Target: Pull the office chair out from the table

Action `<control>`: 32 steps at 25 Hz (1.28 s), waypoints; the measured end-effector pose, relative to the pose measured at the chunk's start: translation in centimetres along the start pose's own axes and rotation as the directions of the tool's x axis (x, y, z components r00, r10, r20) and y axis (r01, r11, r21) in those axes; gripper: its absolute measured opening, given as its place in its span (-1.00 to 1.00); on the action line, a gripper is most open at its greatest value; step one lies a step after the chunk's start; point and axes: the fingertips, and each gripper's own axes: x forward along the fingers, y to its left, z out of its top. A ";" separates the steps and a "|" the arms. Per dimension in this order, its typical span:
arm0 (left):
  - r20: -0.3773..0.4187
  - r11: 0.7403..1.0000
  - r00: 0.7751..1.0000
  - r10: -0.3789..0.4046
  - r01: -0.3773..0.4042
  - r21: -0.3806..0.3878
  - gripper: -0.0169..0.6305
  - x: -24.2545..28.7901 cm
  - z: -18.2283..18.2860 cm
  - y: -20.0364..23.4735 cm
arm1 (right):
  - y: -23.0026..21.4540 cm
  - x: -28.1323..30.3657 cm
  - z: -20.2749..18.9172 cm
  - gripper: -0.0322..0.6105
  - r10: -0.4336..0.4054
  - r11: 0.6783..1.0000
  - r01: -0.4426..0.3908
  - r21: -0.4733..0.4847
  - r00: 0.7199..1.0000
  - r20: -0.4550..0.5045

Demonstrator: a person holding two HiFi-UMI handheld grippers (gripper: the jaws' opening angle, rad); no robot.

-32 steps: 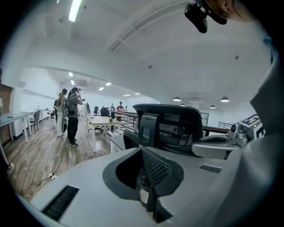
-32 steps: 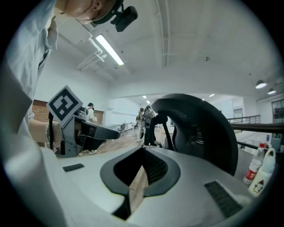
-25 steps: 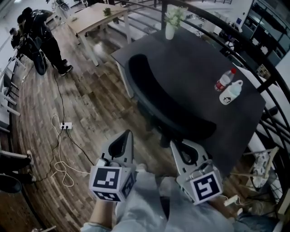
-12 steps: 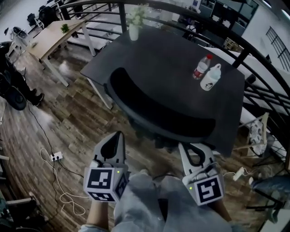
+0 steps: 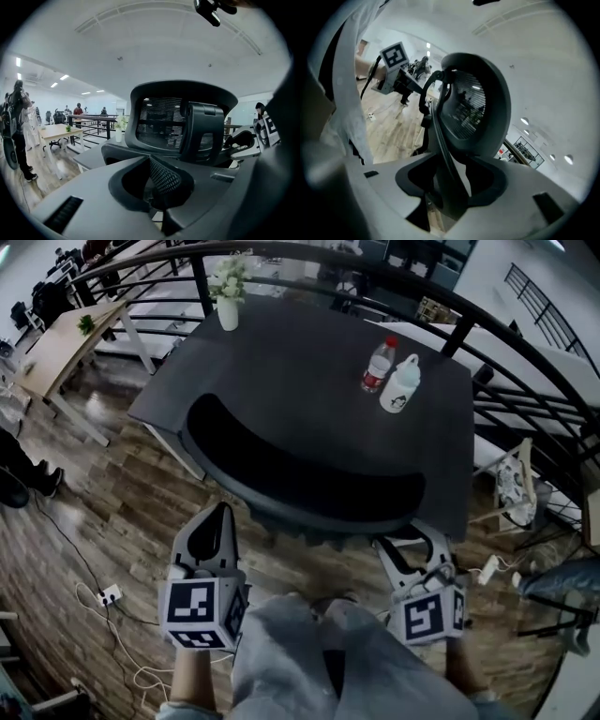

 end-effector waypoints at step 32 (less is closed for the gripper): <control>-0.042 0.011 0.970 0.238 0.041 0.999 -0.29 11.3 -1.3 6.8 | 0.5 1.6 -1.7 -0.32 0.000 0.978 -0.027 -0.209 0.992 -0.130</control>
